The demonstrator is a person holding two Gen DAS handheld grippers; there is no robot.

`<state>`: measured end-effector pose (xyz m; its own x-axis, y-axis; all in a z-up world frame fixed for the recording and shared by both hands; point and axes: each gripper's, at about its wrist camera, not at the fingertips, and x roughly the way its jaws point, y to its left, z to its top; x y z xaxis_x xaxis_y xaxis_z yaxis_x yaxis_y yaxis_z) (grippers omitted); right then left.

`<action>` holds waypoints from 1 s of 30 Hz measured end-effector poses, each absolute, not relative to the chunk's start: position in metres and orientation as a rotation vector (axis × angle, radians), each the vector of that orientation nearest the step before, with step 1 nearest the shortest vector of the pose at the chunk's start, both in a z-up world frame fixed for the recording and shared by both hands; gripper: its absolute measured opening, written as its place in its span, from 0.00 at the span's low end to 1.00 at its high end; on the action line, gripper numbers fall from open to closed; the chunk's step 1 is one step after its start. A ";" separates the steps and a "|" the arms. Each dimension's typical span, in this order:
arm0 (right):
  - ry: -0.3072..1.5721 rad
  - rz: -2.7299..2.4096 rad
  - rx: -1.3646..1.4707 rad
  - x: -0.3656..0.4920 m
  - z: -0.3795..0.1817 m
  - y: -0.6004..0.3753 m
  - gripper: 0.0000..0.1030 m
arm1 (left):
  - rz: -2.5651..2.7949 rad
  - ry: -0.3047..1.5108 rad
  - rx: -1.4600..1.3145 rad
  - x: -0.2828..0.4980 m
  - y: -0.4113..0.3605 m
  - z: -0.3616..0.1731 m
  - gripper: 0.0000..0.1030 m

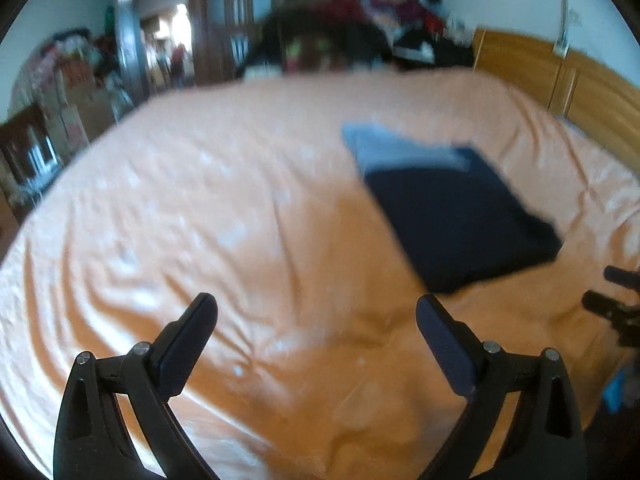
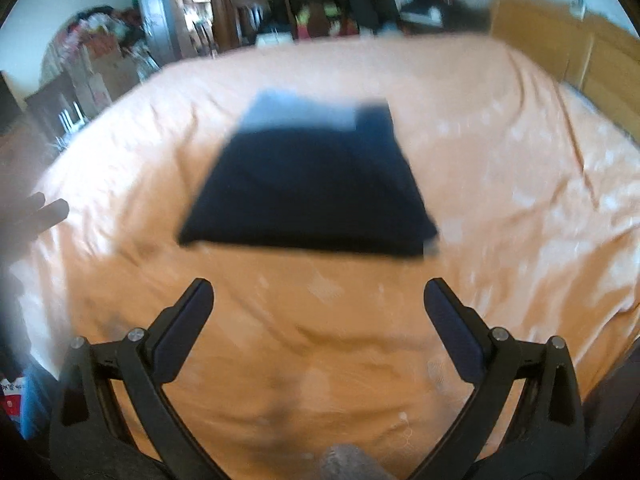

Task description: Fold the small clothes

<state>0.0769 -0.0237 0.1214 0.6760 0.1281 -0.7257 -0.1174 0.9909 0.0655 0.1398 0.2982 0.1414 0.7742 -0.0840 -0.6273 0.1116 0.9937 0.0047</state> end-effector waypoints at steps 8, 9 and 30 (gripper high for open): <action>0.705 0.037 -0.031 0.060 0.190 -0.006 1.00 | -0.171 0.488 0.025 0.102 0.286 0.222 0.98; 0.697 0.020 -0.033 0.058 0.194 -0.007 1.00 | -0.180 0.477 0.017 0.096 0.284 0.229 0.98; 0.678 -0.056 -0.059 0.043 0.227 0.001 1.00 | -0.298 0.403 -0.017 0.039 0.251 0.267 0.98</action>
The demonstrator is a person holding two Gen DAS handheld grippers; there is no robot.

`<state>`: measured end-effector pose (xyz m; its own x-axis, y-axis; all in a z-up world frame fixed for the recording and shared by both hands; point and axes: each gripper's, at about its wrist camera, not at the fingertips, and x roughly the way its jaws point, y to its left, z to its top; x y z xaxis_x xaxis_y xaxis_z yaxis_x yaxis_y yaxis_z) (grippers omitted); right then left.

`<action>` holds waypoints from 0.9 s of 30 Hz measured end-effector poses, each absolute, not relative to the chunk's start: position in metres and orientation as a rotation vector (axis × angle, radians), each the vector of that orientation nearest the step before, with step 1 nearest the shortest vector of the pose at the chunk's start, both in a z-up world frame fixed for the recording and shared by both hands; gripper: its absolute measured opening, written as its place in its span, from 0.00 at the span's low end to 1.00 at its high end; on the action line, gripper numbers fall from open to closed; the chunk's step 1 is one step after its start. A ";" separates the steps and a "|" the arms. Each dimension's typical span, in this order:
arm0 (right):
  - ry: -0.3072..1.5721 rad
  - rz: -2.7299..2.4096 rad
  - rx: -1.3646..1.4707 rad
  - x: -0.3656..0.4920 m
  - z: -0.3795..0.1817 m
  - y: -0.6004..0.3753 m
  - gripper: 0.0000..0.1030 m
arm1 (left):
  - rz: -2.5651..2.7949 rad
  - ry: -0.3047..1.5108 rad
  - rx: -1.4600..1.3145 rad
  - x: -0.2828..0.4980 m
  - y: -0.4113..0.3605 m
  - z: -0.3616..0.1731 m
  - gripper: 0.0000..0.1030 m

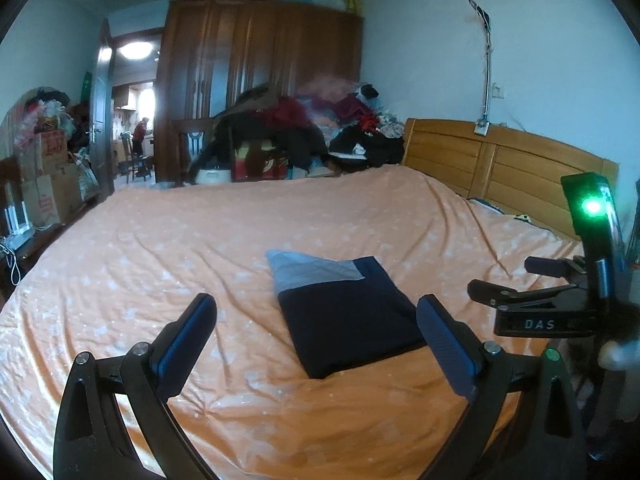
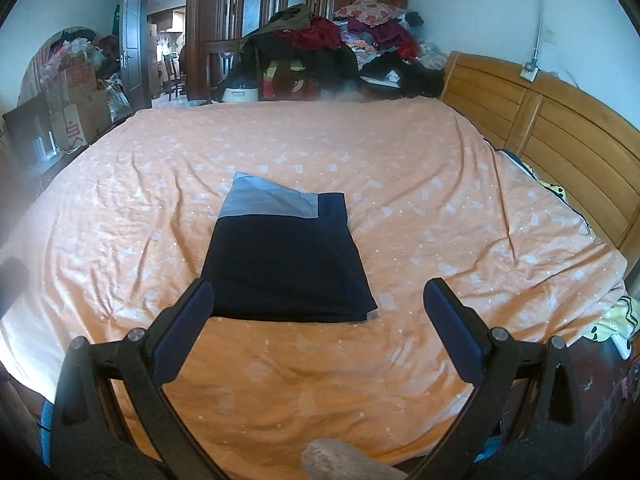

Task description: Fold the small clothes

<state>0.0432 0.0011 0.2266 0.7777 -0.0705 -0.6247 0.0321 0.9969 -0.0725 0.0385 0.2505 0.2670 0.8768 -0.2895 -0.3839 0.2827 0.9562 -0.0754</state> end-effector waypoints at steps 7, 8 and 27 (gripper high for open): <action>0.675 -0.038 -0.060 0.039 0.231 0.009 0.99 | -0.293 0.394 -0.024 0.036 0.253 0.270 0.98; 0.675 -0.037 -0.060 0.038 0.231 0.010 0.99 | -0.293 0.396 -0.023 0.037 0.253 0.269 0.98; 0.696 -0.008 -0.040 0.036 0.230 0.012 0.99 | -0.287 0.393 -0.030 0.036 0.257 0.269 0.98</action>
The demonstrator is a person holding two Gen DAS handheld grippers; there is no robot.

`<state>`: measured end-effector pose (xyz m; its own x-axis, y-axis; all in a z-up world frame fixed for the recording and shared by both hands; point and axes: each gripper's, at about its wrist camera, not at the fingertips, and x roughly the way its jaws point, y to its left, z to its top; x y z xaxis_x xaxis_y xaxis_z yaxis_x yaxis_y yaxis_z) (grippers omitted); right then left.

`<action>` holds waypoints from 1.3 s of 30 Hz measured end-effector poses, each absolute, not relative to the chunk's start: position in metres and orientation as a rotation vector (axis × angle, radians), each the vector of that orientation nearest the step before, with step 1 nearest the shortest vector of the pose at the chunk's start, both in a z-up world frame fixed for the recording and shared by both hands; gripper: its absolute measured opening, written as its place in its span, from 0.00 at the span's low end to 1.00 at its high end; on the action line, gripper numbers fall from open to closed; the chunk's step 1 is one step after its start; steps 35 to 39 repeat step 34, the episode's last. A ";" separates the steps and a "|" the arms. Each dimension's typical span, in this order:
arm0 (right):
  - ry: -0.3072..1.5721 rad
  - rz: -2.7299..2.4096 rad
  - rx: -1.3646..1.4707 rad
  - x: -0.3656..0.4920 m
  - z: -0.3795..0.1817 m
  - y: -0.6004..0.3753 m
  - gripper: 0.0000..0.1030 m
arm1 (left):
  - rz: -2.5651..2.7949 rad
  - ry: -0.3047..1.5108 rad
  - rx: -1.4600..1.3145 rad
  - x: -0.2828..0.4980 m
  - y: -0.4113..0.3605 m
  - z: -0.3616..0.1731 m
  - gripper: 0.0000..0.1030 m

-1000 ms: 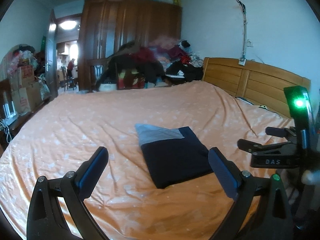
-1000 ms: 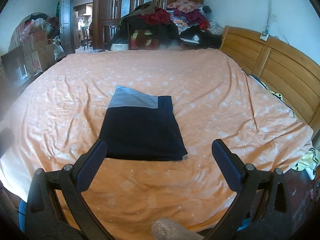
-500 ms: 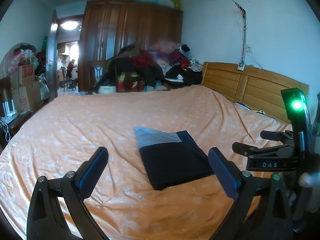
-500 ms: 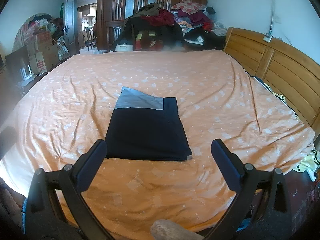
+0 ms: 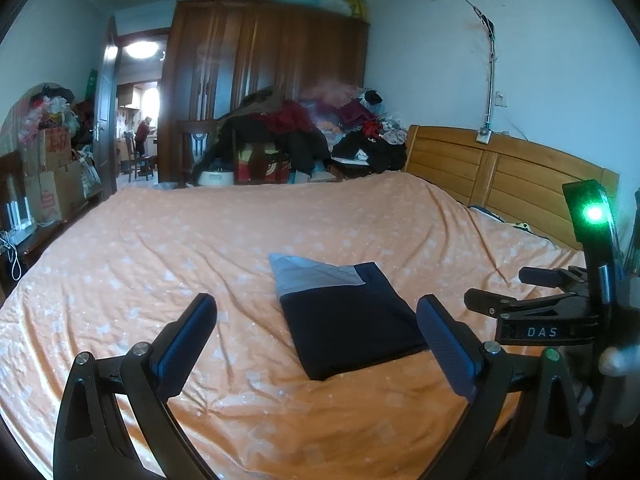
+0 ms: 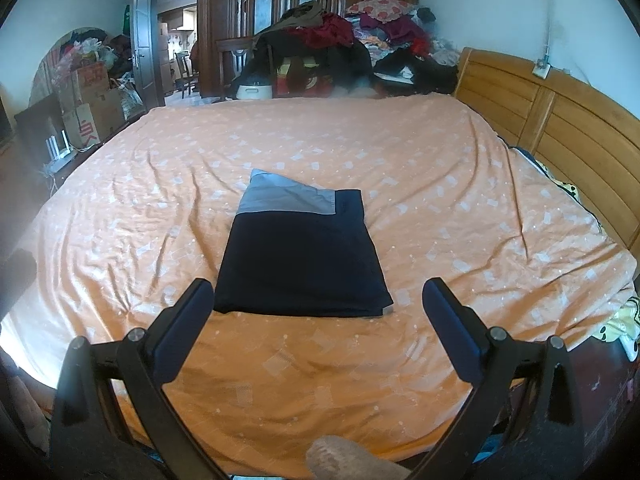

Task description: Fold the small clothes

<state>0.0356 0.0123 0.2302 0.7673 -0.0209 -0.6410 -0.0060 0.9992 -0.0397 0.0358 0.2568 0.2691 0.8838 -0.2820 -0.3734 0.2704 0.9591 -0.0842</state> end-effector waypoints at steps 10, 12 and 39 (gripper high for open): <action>0.573 -0.037 -0.086 0.022 0.255 0.016 1.00 | -0.284 0.375 -0.032 0.034 0.257 0.274 0.98; 0.522 -0.088 -0.122 0.017 0.265 0.020 1.00 | -0.283 0.370 -0.040 0.034 0.258 0.276 0.98; 0.630 -0.033 -0.085 0.021 0.237 0.024 1.00 | -0.280 0.373 -0.031 0.026 0.249 0.275 0.98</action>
